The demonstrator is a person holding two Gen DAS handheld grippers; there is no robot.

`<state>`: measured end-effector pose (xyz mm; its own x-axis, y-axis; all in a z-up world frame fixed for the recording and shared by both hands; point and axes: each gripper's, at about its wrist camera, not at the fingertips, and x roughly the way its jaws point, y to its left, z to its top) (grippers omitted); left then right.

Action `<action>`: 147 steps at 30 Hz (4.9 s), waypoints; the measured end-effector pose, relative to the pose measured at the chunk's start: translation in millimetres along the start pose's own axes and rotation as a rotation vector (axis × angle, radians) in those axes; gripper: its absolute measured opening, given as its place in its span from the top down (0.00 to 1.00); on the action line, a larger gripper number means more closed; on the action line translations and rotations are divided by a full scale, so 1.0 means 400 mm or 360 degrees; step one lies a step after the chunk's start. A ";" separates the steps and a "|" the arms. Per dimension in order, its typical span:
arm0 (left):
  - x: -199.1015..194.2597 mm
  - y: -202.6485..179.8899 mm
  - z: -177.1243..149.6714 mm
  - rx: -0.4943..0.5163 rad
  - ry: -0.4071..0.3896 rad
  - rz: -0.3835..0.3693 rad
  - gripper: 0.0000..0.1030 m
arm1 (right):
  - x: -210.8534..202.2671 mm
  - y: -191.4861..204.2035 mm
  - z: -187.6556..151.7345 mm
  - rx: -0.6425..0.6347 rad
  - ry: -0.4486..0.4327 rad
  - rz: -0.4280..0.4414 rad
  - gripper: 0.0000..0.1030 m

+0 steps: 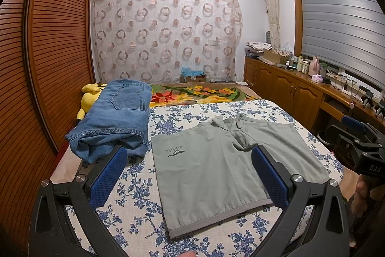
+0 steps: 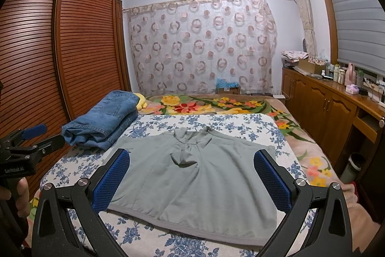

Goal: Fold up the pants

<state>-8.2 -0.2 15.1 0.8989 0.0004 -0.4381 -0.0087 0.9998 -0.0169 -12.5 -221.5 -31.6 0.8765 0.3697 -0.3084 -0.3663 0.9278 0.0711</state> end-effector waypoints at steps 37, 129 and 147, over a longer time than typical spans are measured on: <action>0.067 0.023 -0.065 -0.0058 0.0197 0.0015 0.00 | 0.091 -0.044 -0.033 -0.0015 0.0177 0.0006 0.00; 0.231 -0.176 0.035 0.0150 0.0326 -0.0808 0.95 | 0.096 -0.134 -0.062 -0.0079 0.0502 0.0046 0.47; 0.337 -0.321 0.072 0.0248 0.0413 -0.0873 0.94 | 0.072 -0.153 -0.071 -0.0022 0.0491 0.0010 0.51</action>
<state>126.6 -128.0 -16.0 0.6184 -0.4989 -0.6073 0.5056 0.8441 -0.1786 26.0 -269.0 -71.8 0.7385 0.3407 -0.5818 -0.3777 0.9239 0.0617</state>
